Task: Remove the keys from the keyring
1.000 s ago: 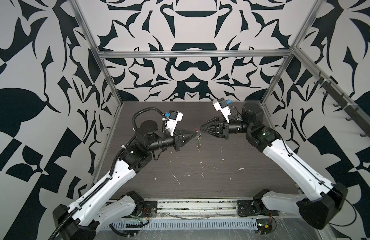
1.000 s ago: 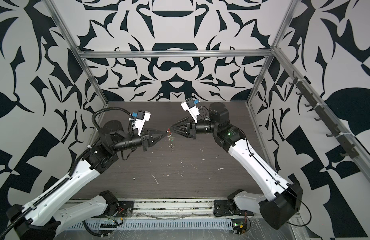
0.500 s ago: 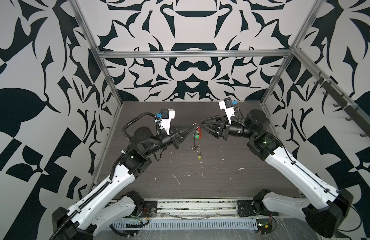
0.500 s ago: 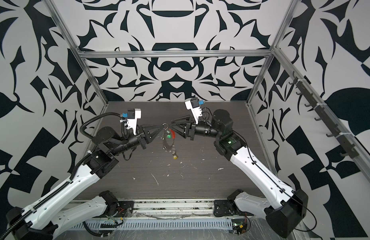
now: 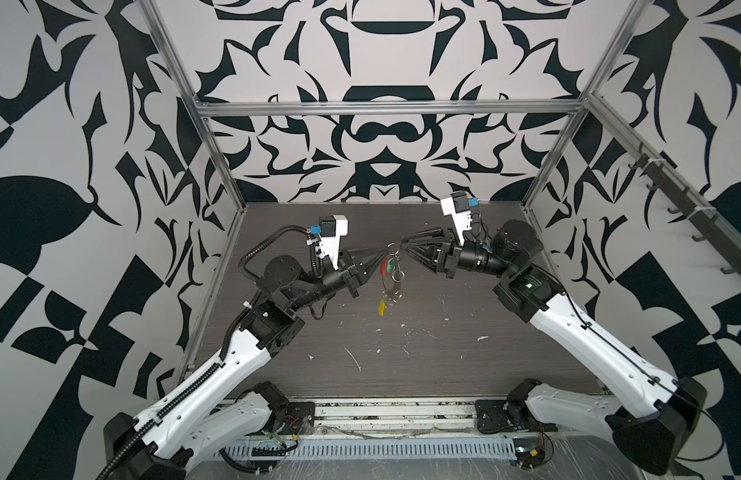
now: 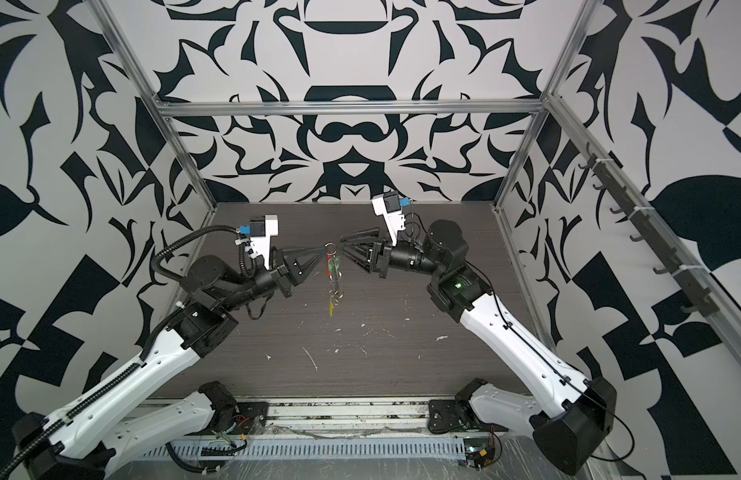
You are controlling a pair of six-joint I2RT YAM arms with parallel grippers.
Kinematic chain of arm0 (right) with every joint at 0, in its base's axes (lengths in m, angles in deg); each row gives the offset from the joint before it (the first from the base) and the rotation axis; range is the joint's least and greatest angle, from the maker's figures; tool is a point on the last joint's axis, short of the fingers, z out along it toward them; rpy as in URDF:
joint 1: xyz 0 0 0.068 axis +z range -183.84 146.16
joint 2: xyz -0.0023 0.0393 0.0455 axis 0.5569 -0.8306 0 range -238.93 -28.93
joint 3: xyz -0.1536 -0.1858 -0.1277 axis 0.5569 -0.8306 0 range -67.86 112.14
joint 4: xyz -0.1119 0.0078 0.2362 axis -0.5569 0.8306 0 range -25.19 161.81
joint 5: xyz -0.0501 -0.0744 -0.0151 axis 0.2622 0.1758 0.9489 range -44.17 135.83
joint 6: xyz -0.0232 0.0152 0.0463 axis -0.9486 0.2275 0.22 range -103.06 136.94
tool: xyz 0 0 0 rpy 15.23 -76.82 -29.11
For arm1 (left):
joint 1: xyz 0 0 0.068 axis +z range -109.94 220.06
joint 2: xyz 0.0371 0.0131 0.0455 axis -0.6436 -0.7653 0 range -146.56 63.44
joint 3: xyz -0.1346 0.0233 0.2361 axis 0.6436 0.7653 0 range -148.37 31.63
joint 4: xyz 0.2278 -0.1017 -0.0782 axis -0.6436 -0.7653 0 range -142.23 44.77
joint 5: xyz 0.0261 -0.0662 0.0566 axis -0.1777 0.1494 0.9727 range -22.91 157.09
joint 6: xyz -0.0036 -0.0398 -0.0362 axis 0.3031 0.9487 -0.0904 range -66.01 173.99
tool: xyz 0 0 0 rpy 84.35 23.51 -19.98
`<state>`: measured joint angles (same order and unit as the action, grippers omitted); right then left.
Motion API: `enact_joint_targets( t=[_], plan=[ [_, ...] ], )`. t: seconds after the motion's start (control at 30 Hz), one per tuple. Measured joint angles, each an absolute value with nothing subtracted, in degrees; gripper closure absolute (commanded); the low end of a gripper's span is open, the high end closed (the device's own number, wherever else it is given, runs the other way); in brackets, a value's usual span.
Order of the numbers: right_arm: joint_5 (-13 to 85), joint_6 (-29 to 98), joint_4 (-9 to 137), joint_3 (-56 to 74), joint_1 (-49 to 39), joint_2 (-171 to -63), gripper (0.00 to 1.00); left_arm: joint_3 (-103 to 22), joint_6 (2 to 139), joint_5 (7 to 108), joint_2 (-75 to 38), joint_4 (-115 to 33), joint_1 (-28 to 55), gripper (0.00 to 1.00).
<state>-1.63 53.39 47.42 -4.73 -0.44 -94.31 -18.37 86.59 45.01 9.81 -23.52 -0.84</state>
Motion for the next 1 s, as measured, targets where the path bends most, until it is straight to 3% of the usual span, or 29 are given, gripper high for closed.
enact_joint_targets(
  t=[0.33, 0.7, 0.8, 0.9, 1.0],
  plan=[
    [-4.2, 56.6, 44.4, -4.7, 0.5, -96.7, 0.76, -18.4, 86.6, 45.0, 9.8, -23.3, -1.2, 1.0],
    [-5.4, 56.9, 44.0, -4.7, 0.8, -96.8, 0.99, -18.4, 86.6, 45.1, 9.8, -23.2, -1.2, 1.0],
    [-5.4, 56.1, 44.5, -4.7, 0.8, -96.8, 1.0, -18.4, 86.6, 45.1, 9.8, -23.6, -1.2, 0.99],
    [-5.3, 54.7, 46.7, -4.3, 0.8, -96.7, 1.0, -18.4, 86.8, 45.0, 9.8, -24.5, -1.2, 0.81],
    [-5.4, 51.8, 51.6, -3.4, 0.8, -96.4, 1.0, -18.4, 86.8, 44.8, 10.0, -26.2, -1.2, 0.73]
  ],
)
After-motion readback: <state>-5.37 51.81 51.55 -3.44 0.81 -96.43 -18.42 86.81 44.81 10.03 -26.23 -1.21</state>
